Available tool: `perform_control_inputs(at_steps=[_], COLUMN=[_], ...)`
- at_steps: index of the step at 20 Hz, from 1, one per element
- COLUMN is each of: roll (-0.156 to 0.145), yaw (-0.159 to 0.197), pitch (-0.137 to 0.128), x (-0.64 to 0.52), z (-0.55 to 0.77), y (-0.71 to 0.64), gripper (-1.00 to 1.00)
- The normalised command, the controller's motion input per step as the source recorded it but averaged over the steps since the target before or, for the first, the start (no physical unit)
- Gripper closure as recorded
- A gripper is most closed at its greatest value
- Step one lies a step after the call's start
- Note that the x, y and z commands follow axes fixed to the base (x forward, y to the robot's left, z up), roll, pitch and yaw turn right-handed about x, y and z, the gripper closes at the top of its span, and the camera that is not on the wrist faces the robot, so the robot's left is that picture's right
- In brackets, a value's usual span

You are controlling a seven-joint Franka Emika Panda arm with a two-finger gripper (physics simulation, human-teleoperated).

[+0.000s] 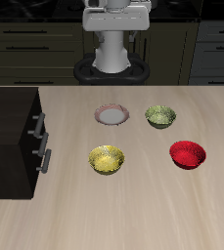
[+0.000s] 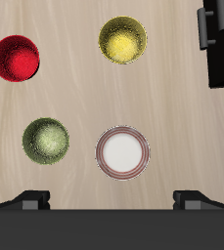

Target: Open the middle drawer of the wooden cabinet

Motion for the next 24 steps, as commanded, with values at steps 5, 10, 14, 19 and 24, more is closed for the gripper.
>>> perform_control_inputs(at_steps=[5,10,14,19,24], roll=[0.011,0.006,0.001,0.001,-0.003], yaw=[-0.005,-0.003,-0.008,-0.008,-0.003], pitch=[-0.015,-0.003,0.002,0.006,0.003], x=[0.02,0.02,0.02,0.0,0.02], z=[0.08,0.05,-0.02,-0.02,-0.01], y=[0.03,0.03,-0.02,-0.01,-0.04], gripper=[-1.0,-1.0,-1.0,-1.0,-1.0])
